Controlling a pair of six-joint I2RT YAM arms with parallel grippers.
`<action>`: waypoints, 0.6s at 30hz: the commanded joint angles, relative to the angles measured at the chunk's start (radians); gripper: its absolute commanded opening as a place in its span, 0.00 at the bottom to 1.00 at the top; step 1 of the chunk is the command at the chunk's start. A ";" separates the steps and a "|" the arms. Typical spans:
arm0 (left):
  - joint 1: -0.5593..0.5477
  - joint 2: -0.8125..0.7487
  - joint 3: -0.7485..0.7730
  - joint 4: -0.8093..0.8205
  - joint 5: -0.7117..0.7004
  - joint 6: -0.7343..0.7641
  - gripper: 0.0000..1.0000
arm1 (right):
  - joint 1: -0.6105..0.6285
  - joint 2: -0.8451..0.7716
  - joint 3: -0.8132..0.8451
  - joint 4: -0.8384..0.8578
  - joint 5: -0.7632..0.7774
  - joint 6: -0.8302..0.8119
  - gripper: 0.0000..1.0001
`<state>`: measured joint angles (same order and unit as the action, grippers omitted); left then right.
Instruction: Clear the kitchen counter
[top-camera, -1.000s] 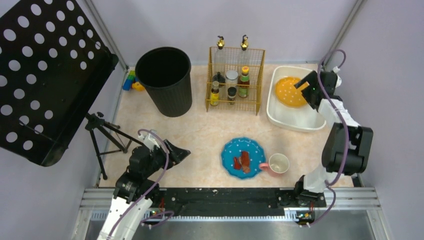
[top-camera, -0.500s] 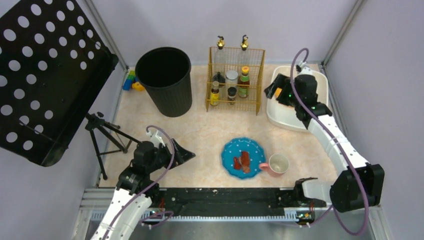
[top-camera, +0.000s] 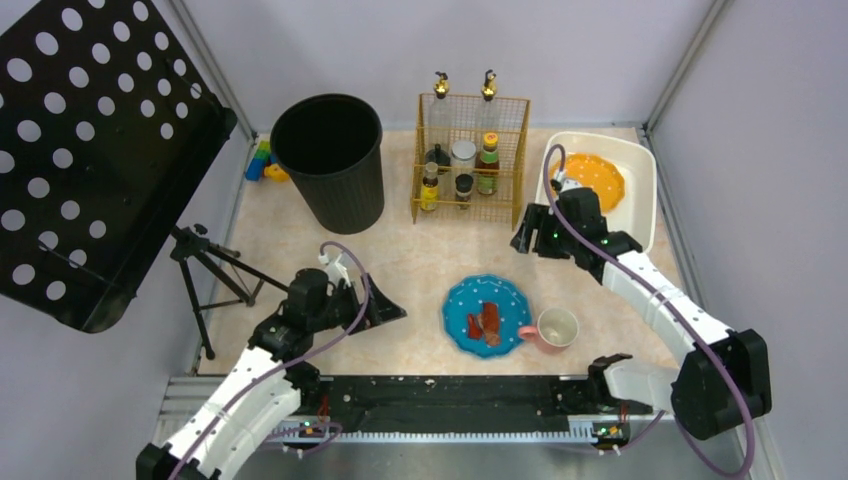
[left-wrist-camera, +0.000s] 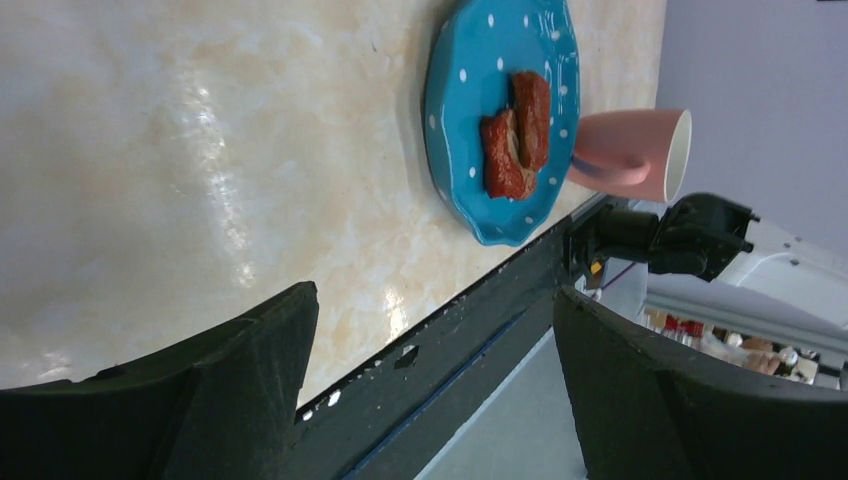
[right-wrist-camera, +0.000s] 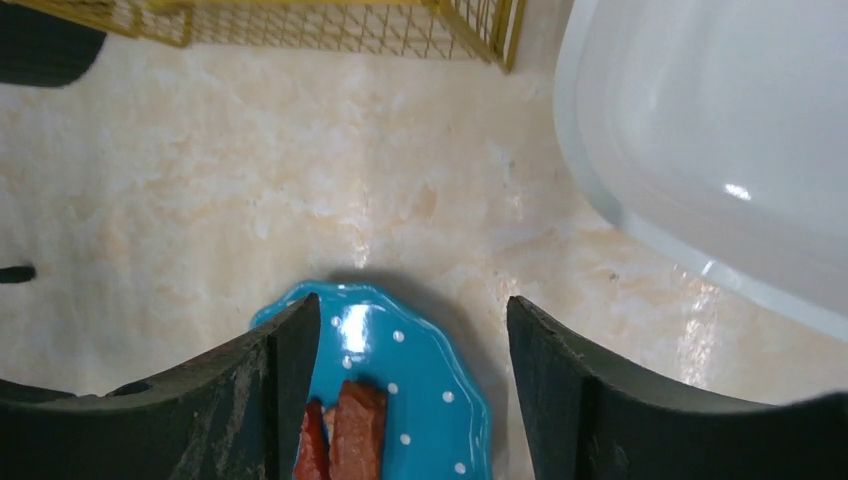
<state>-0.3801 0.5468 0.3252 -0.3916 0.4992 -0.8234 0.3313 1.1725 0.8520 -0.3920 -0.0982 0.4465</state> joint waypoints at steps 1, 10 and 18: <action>-0.115 0.093 0.012 0.157 -0.048 -0.007 0.91 | 0.073 -0.034 -0.039 -0.022 0.035 0.013 0.65; -0.257 0.317 0.034 0.290 -0.104 -0.035 0.87 | 0.142 0.014 -0.103 -0.012 0.094 0.039 0.61; -0.302 0.467 0.054 0.382 -0.117 -0.040 0.83 | 0.143 0.047 -0.116 -0.003 0.152 0.029 0.60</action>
<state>-0.6624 0.9668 0.3279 -0.1154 0.4000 -0.8612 0.4583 1.2087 0.7315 -0.4305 0.0143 0.4740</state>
